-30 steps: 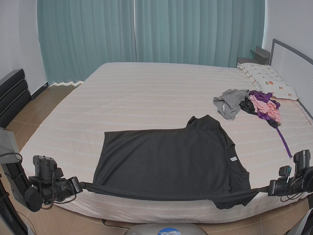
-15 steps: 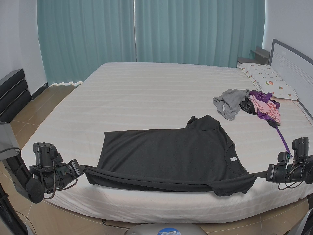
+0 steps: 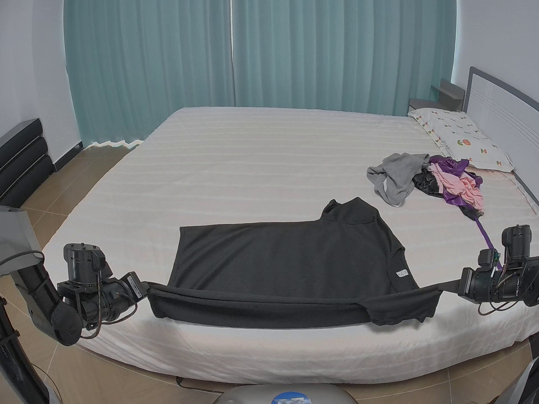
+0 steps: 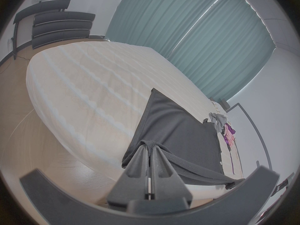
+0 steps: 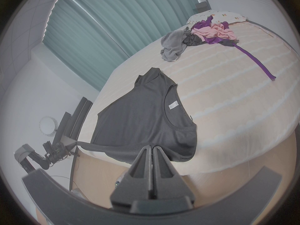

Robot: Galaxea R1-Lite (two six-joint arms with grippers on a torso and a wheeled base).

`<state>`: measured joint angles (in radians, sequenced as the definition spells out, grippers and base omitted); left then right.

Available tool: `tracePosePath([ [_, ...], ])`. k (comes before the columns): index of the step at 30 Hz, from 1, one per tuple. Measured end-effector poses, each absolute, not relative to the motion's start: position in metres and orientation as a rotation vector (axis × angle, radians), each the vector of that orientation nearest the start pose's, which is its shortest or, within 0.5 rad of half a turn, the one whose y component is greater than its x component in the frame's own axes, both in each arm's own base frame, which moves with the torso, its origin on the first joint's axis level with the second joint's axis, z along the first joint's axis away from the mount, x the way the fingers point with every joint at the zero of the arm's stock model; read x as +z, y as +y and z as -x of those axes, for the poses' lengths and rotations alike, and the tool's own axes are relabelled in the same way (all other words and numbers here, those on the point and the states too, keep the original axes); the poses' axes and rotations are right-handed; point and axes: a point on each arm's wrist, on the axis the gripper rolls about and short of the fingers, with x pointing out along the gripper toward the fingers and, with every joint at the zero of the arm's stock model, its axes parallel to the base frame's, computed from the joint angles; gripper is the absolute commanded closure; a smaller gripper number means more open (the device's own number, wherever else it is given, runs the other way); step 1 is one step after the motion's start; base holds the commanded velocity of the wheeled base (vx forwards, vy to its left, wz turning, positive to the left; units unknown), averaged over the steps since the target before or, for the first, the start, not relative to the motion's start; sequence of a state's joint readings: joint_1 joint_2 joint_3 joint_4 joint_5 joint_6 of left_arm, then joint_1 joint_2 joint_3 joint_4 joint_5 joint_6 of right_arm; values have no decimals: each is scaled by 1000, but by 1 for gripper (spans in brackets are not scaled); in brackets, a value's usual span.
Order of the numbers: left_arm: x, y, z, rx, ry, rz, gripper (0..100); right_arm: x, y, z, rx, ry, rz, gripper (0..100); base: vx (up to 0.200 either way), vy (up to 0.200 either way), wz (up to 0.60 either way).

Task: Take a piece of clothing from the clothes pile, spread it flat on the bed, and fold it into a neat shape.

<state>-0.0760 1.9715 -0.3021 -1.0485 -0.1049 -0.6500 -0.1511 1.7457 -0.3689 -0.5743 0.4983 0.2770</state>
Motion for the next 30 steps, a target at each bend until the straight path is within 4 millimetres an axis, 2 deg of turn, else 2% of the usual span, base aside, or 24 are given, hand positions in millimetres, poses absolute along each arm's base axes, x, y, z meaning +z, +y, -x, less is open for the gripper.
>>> tracePosePath([
  [17, 29, -23, -262, 42, 670, 633, 100, 69, -20, -232, 235, 805, -515, 100, 0, 0, 0],
  [30, 16, -25, -286, 43, 673, 632, 100, 59, -16, -260, 199, 825, -485, 100, 0, 0, 0],
])
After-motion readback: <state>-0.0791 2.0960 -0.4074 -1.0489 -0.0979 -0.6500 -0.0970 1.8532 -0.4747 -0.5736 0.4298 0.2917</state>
